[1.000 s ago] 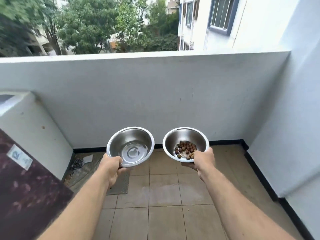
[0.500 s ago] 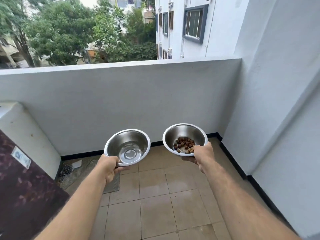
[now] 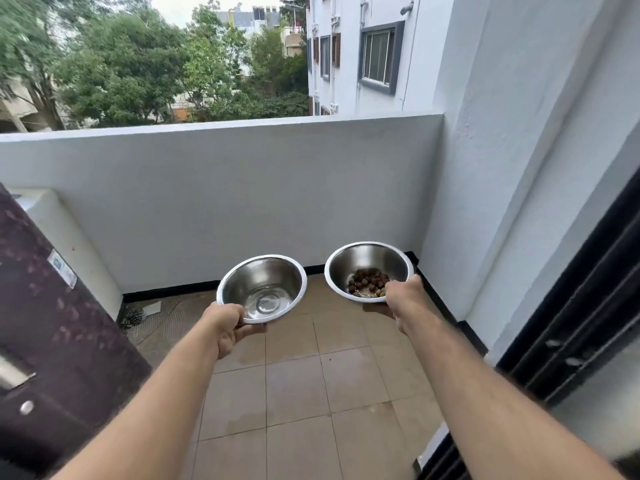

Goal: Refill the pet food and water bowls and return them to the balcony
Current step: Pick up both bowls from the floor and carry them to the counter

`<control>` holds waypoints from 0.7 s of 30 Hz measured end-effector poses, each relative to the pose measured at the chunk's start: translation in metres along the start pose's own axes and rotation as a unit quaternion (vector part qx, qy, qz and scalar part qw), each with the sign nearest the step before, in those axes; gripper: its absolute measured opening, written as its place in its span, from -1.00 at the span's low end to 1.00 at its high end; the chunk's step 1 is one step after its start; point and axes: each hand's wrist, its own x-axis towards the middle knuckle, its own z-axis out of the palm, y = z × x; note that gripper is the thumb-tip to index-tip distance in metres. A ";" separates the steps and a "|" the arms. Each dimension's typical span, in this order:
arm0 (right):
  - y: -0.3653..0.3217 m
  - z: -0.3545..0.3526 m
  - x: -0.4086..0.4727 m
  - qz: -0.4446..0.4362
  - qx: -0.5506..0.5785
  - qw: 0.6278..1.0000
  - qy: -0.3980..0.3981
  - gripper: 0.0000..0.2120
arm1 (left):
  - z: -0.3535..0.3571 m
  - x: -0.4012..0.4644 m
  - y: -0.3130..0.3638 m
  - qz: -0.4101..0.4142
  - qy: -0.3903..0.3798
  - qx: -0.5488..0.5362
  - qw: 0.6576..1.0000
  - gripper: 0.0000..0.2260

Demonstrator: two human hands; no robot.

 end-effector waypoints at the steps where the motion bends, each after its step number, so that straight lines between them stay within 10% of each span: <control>1: 0.004 -0.011 -0.008 0.001 0.000 1.000 0.003 -0.56 | 0.000 -0.010 -0.005 0.004 -0.002 0.007 1.000 -0.66; 21: 0.069 -0.145 -0.195 -0.043 0.089 0.988 0.118 -0.69 | 0.008 -0.132 -0.069 0.002 -0.168 0.114 0.979 -0.51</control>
